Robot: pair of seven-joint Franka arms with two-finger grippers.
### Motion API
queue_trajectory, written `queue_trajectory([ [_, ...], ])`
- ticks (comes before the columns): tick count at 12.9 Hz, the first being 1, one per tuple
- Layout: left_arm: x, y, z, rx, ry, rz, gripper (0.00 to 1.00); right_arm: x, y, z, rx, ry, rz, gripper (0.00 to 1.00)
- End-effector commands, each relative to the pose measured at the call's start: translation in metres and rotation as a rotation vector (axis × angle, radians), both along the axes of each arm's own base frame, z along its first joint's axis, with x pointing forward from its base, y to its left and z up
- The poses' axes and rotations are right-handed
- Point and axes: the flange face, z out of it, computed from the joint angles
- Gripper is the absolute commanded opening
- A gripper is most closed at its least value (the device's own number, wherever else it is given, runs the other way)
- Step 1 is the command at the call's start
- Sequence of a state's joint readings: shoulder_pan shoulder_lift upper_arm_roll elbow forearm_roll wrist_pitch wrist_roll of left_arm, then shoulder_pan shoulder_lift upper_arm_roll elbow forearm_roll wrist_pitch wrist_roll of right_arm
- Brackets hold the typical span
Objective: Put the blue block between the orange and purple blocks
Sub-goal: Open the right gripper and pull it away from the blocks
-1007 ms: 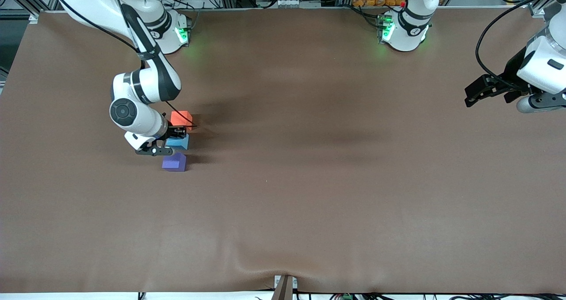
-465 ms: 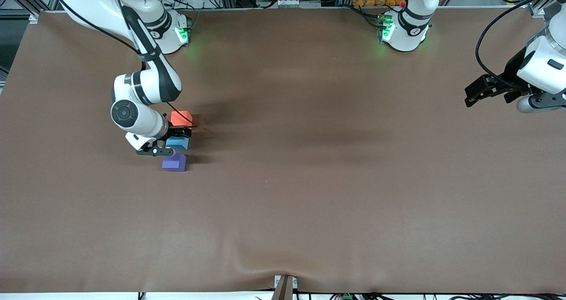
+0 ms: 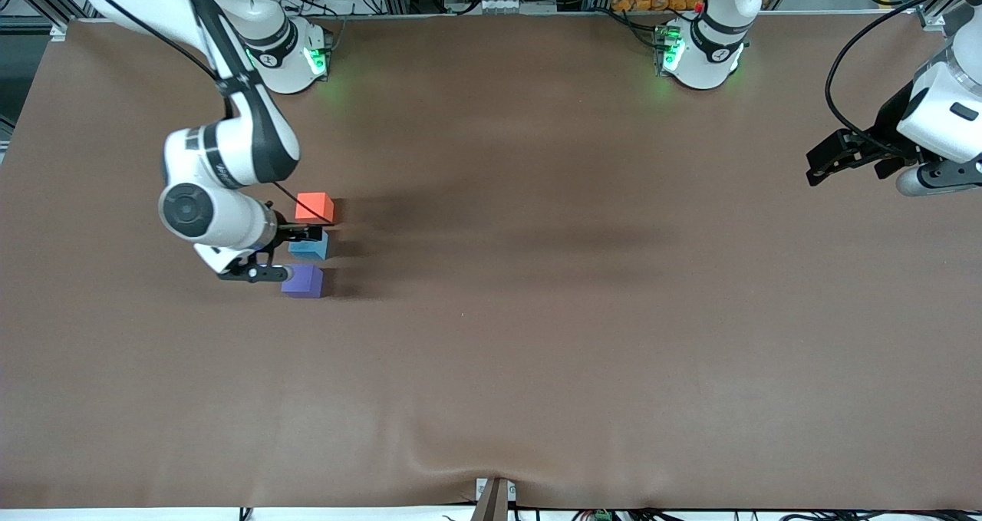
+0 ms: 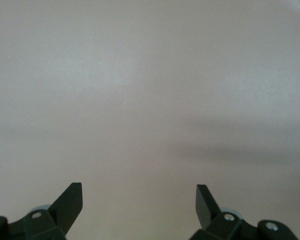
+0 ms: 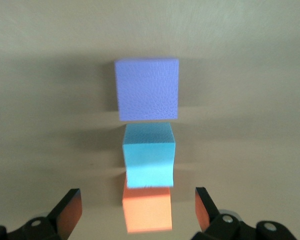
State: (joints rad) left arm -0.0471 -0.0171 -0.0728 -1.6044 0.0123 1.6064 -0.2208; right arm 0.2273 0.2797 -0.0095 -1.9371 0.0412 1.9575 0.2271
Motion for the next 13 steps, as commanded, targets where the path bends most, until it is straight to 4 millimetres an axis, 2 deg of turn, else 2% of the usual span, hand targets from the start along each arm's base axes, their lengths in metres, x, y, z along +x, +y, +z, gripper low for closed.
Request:
queue_trajectory([
  [1, -0.007, 0.002, 0.005, -0.006, 0.000, -0.003, 1.00, 0.034, -0.005, 0.086, 0.015, -0.025, -0.026, 1.00],
  [2, -0.007, 0.002, 0.005, -0.006, 0.000, -0.003, 1.00, 0.043, -0.005, 0.117, 0.019, -0.041, -0.023, 1.00],
  [3, -0.008, 0.002, 0.006, -0.006, -0.002, -0.003, 1.00, 0.049, -0.008, 0.138, 0.020, -0.073, -0.013, 1.00],
  [5, -0.009, 0.002, 0.007, -0.006, -0.003, -0.003, 1.00, 0.062, -0.033, 0.190, 0.037, -0.128, -0.054, 1.00],
  [7, -0.008, 0.002, 0.006, -0.005, -0.002, -0.003, 1.00, 0.058, -0.052, 0.250, 0.013, -0.127, -0.073, 1.00],
  [8, -0.008, 0.002, 0.006, -0.005, -0.002, -0.003, 1.00, 0.056, -0.080, 0.264, 0.007, -0.119, -0.115, 1.00],
  [10, -0.009, 0.002, 0.008, -0.004, -0.005, -0.004, 1.00, 0.051, -0.113, 0.282, -0.004, -0.131, -0.162, 1.00],
  [13, -0.018, -0.001, 0.010, 0.002, 0.031, -0.011, 1.00, 0.024, -0.112, 0.322, -0.047, -0.112, -0.150, 1.00],
])
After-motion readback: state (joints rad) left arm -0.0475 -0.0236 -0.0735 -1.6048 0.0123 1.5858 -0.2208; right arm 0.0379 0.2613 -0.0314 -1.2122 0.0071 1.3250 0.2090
